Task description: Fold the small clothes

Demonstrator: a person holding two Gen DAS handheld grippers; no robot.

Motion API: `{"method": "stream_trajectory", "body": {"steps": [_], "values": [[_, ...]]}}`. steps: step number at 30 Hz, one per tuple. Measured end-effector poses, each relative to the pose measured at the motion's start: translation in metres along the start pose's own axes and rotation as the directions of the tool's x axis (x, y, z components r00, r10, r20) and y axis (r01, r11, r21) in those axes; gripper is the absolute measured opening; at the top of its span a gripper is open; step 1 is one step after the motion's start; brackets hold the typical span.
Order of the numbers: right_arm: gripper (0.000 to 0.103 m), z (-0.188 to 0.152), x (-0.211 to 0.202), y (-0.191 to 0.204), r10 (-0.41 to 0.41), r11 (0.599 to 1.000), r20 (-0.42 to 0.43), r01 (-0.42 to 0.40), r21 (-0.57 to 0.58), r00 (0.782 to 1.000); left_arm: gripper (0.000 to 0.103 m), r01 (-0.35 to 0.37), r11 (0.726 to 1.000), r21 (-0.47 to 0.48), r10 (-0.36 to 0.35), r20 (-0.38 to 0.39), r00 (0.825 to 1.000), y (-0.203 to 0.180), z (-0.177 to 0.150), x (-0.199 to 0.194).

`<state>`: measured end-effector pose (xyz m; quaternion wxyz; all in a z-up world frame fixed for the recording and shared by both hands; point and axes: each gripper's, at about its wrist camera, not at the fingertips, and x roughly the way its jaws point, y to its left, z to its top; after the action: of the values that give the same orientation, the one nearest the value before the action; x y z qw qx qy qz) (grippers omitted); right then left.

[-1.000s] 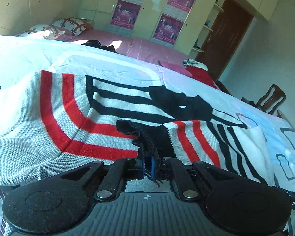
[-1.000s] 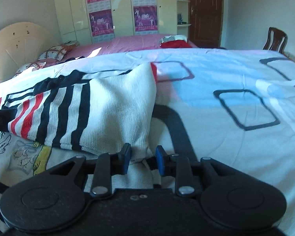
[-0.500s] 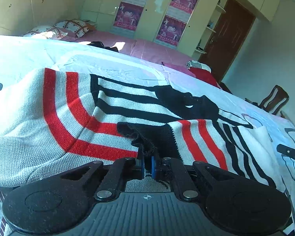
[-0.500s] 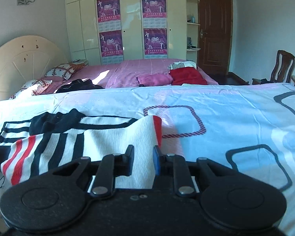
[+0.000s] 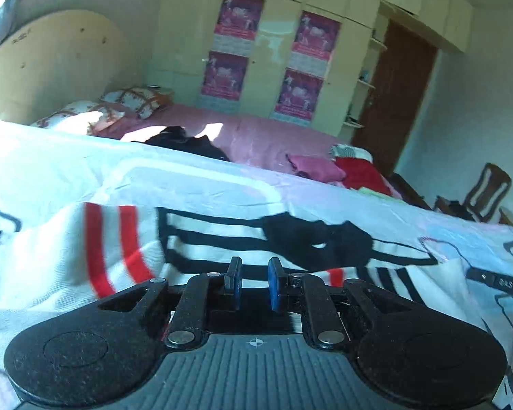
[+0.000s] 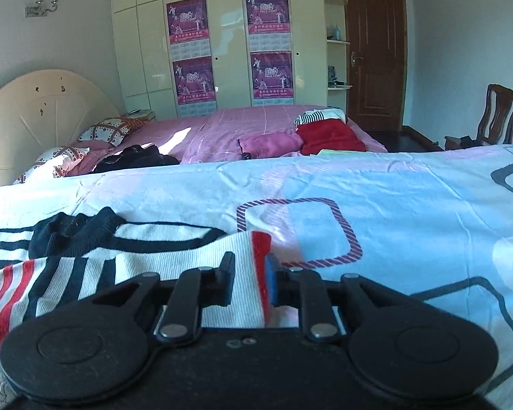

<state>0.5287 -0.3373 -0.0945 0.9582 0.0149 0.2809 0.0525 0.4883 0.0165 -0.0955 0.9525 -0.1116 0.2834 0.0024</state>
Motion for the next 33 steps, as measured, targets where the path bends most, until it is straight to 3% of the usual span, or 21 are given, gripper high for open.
{"method": "stream_trajectory", "body": {"steps": [2,4,5,7,9,12,15,17,19,22,24,26,27,29,30,32,33], "values": [[0.017,0.002,0.015,0.002,0.015,1.000,-0.011,-0.015,-0.020,1.000,0.014,0.021,0.999,0.046,-0.020,-0.029,0.999,-0.016,-0.004,0.022],[0.013,0.001,0.036,0.000,-0.046,0.998,-0.062,0.043,-0.047,0.997,0.014,-0.003,0.995,0.101,0.012,-0.091,0.996,-0.022,-0.014,0.046],[0.020,-0.001,0.044,-0.008,-0.075,0.997,-0.086,0.073,-0.030,0.993,0.014,-0.035,0.993,0.117,0.048,-0.115,0.992,-0.021,-0.019,0.054],[0.021,-0.001,0.041,-0.025,-0.052,0.997,-0.094,0.057,0.050,0.994,0.014,-0.028,0.997,0.072,0.036,-0.105,0.994,-0.012,-0.020,0.049],[0.018,0.001,0.019,-0.025,-0.063,0.997,-0.070,0.066,0.036,0.996,0.014,-0.062,0.996,0.070,0.069,-0.107,0.992,-0.015,-0.015,0.037],[0.013,-0.010,-0.022,-0.019,0.031,0.998,-0.042,-0.029,0.048,0.999,0.014,0.015,1.000,0.013,-0.014,-0.072,0.997,-0.023,-0.012,0.017],[0.013,-0.031,-0.057,0.005,0.110,0.994,-0.045,-0.110,0.001,0.993,0.014,0.114,0.993,0.030,-0.112,-0.070,0.991,-0.050,-0.019,0.010],[0.013,-0.048,-0.072,0.020,0.148,0.988,-0.062,-0.150,-0.028,0.987,0.014,0.139,0.988,0.066,-0.132,-0.095,0.987,-0.067,-0.030,0.013],[0.011,-0.065,-0.067,0.030,0.114,0.990,-0.139,-0.124,-0.065,0.984,0.014,0.098,0.990,0.103,-0.080,-0.167,0.983,-0.073,-0.046,0.025],[0.014,-0.060,-0.073,0.035,0.105,0.992,-0.140,-0.113,-0.057,0.985,0.014,0.082,0.991,0.102,-0.066,-0.148,0.987,-0.072,-0.044,0.012],[0.020,-0.053,-0.084,0.038,0.106,0.992,-0.086,-0.112,-0.059,0.991,0.016,0.046,0.991,0.127,-0.034,-0.100,0.994,-0.072,-0.041,-0.002],[0.020,-0.055,-0.078,0.039,0.078,0.994,-0.116,-0.086,-0.071,0.990,0.020,0.014,0.990,0.141,0.011,-0.175,0.985,-0.063,-0.047,0.008],[0.020,-0.059,-0.069,0.040,0.061,0.995,-0.160,-0.073,-0.073,0.985,0.020,0.031,0.991,0.133,-0.011,-0.149,0.989,-0.058,-0.050,0.008],[0.020,-0.061,-0.069,0.045,0.046,0.993,-0.166,-0.063,-0.102,0.985,0.021,0.041,0.993,0.114,-0.022,-0.160,0.987,-0.054,-0.045,0.003],[0.020,-0.057,-0.074,0.047,0.048,0.993,-0.164,-0.065,-0.097,0.985,0.023,0.049,0.995,0.085,-0.036,-0.147,0.988,-0.050,-0.042,-0.005],[0.023,-0.052,-0.089,0.047,0.082,0.995,-0.115,-0.089,-0.056,0.990,0.056,0.031,0.999,0.035,-0.027,-0.091,0.995,-0.035,-0.040,-0.025],[0.023,-0.051,-0.094,0.048,0.078,0.995,-0.101,-0.083,-0.049,0.992,0.079,0.008,1.000,-0.001,-0.008,-0.046,0.999,-0.022,-0.040,-0.040]]}}
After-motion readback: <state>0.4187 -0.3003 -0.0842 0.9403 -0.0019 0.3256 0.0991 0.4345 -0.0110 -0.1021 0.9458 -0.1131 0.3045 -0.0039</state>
